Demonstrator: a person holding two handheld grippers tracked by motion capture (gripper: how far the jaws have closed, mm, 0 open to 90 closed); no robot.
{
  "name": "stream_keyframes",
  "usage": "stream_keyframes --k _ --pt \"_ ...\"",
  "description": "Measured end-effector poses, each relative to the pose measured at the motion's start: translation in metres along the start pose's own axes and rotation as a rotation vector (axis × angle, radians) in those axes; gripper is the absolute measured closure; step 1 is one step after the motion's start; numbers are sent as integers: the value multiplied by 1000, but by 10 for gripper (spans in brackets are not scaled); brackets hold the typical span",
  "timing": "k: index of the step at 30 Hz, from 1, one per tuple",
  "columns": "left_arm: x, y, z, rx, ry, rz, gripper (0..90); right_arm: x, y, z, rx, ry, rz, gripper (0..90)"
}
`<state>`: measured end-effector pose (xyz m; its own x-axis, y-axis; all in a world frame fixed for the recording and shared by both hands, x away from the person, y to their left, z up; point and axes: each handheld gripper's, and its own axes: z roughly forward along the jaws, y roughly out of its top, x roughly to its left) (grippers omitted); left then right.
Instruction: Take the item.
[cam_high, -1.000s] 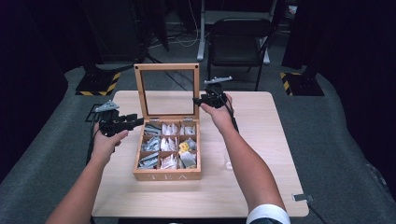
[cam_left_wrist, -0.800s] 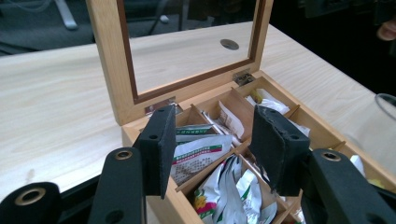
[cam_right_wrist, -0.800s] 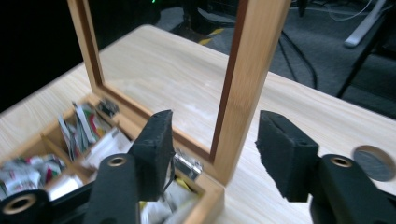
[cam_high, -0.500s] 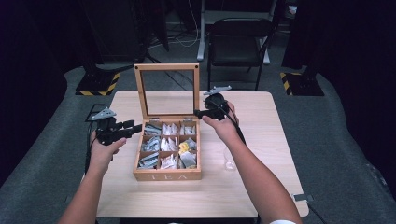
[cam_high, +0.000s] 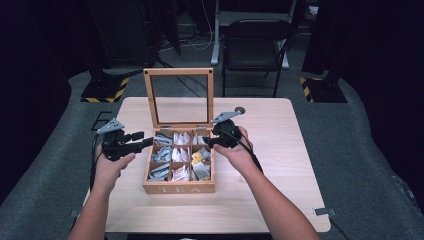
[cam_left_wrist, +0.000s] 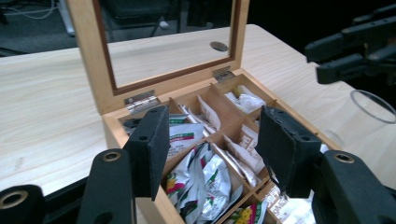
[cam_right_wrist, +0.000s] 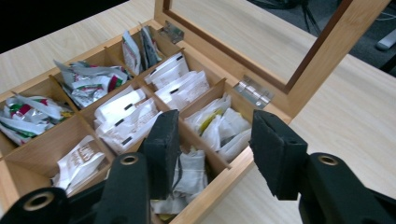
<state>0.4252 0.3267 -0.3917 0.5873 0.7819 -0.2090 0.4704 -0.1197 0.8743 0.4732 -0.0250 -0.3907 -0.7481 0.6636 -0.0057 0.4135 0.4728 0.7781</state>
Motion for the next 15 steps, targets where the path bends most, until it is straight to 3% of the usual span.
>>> stream_keyframes --k 2,8,13,15 --pt "1 -1 -3 -10 -17 -5 429 4 -3 -1 3 6 19 509" --pt "5 -6 -9 -16 -9 -20 406 16 -15 0 32 31 39 479" --pt "12 -12 -12 -19 0 -42 406 26 -27 -1 7 49 72 506" --pt "13 -13 -13 -13 3 -44 406 28 -29 -1 8 50 63 530"
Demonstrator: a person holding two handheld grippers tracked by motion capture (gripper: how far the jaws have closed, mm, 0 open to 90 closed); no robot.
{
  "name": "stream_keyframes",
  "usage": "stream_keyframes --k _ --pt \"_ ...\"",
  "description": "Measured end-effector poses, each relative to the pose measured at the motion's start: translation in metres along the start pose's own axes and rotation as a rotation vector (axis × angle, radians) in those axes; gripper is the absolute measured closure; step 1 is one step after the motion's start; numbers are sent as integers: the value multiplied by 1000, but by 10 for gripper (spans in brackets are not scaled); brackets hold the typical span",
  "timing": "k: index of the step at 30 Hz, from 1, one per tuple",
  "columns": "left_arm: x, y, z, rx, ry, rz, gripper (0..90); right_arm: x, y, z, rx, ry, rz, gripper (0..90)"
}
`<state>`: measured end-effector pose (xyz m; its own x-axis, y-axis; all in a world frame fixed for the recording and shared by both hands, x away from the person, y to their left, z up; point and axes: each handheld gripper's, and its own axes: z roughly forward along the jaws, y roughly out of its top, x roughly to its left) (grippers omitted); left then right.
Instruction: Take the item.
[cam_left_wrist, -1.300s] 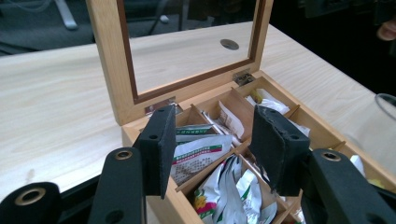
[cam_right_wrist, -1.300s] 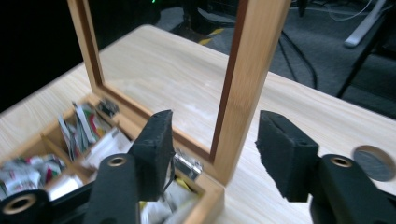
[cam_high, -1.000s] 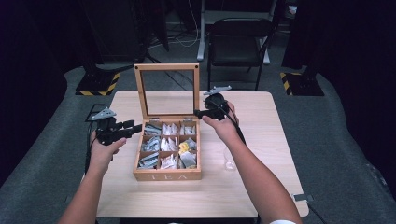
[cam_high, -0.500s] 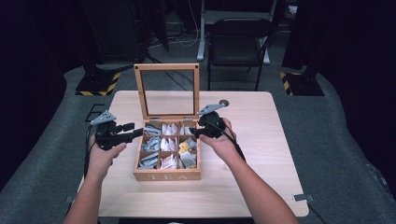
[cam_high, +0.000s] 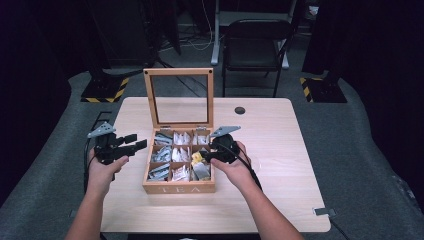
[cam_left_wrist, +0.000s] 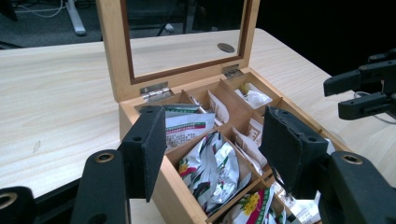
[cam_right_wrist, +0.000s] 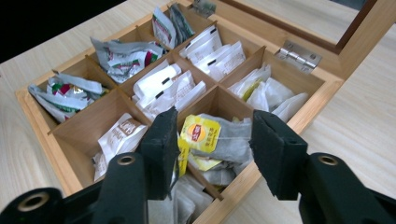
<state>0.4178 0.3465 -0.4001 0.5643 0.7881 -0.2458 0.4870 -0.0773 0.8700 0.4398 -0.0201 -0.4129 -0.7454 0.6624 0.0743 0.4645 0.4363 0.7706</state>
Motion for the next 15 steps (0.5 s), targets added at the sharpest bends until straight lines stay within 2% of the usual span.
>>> stream_keyframes --k 4,5,11,15 --pt "1 -1 -2 -2 1 -6 406 6 -4 1 16 24 0 588" --pt "1 -1 -2 -2 1 -6 406 8 -6 2 20 24 -27 599" --pt "-2 -2 1 2 -4 -6 406 14 -13 9 41 44 -64 606" --pt "-1 -4 2 12 -6 -5 407 15 -19 15 58 59 -55 601"
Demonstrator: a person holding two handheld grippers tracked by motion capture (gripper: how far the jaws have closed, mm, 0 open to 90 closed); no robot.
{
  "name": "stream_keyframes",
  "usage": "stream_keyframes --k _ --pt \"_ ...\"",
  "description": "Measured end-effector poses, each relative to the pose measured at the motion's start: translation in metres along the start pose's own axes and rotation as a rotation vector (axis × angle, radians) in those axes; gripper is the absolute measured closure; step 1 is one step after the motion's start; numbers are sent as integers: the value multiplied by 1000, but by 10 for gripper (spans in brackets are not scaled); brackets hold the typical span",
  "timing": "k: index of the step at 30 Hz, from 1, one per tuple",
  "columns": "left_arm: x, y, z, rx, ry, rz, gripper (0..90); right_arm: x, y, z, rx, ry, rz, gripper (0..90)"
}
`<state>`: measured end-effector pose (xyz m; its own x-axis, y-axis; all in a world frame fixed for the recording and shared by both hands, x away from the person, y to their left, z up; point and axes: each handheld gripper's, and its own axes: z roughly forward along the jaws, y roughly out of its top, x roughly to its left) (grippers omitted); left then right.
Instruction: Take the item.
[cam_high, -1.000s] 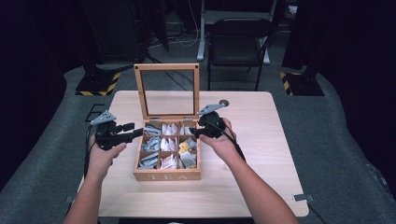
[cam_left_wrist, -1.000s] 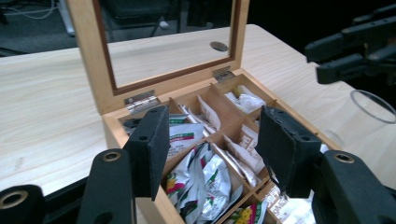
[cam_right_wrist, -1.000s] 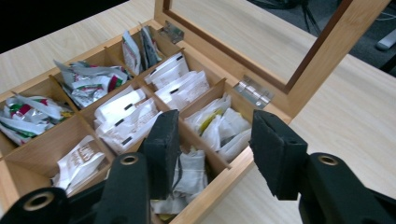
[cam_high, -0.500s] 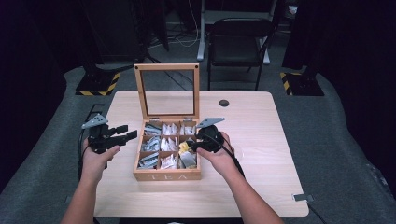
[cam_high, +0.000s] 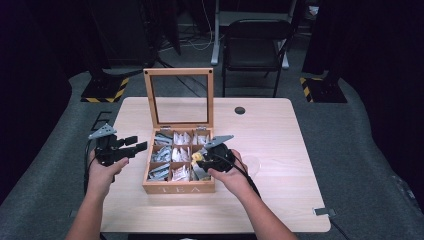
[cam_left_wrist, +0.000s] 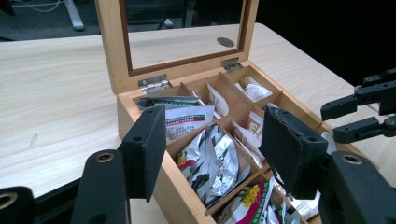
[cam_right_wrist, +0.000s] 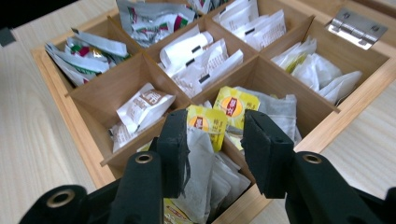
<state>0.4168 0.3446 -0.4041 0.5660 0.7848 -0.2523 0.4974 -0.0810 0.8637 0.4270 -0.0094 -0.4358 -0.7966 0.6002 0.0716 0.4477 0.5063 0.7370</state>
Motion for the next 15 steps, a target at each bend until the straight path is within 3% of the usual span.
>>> stream_keyframes --k 9,14,15 --pt "5 -1 -4 -16 8 -23 407 2 -5 5 -6 22 0 651" --pt "6 -2 -4 -11 0 -24 407 1 -6 6 3 48 -14 731" --pt "6 -2 -3 -9 1 -23 408 1 -6 6 8 56 -15 780"
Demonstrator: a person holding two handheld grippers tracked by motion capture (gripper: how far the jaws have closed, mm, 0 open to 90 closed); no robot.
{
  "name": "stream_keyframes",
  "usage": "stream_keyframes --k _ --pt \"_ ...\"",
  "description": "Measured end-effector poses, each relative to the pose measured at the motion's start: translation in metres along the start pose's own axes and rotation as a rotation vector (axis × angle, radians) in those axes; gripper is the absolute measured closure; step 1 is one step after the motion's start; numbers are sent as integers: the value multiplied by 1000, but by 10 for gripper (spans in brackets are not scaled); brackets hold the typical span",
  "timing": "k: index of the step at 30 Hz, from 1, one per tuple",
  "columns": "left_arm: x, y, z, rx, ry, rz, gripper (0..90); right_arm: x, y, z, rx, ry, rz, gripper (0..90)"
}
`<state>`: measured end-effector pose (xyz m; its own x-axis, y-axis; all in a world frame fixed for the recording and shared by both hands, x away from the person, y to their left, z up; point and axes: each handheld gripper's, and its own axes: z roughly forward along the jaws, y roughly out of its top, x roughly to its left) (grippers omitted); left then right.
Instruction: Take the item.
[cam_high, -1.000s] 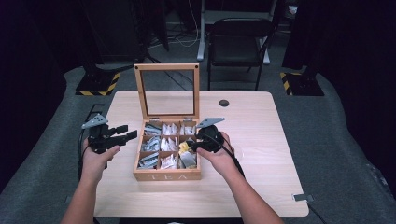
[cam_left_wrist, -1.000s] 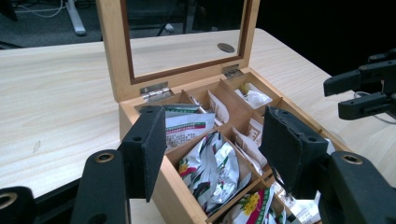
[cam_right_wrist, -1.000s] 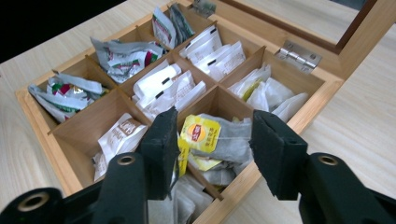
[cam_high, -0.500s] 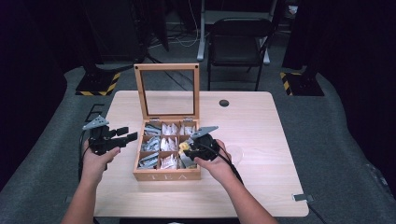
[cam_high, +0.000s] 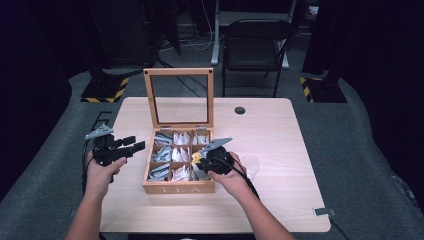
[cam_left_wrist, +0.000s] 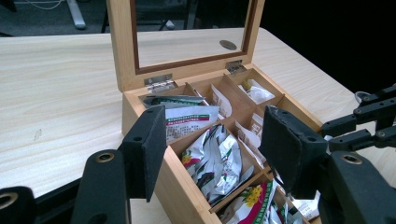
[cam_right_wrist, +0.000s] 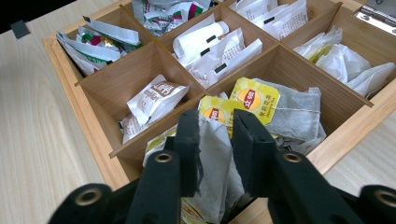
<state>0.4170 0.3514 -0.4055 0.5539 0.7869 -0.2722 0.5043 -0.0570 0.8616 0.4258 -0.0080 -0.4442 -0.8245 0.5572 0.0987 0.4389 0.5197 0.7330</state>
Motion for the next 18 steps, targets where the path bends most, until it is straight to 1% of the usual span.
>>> stream_keyframes --k 1,4,5,9,12,14,17,18 --pt "0 0 0 -1 1 0 408 0 0 0 0 0 0 780" --pt "1 -1 0 -2 4 -3 408 1 0 -1 6 15 10 832" --pt "1 -1 1 -2 5 -5 408 1 0 -2 8 21 -1 844" --pt "0 -2 2 0 5 -4 409 1 1 -6 -7 24 7 882" --pt "0 -2 3 0 5 -3 409 2 3 -9 -15 28 23 887" --pt "0 -2 3 0 6 -6 409 1 5 -12 -24 30 15 891" --pt "1 -2 2 4 6 -6 409 1 8 -15 -36 32 20 892" --pt "1 -2 2 1 8 -7 409 1 9 -16 -39 31 9 892"
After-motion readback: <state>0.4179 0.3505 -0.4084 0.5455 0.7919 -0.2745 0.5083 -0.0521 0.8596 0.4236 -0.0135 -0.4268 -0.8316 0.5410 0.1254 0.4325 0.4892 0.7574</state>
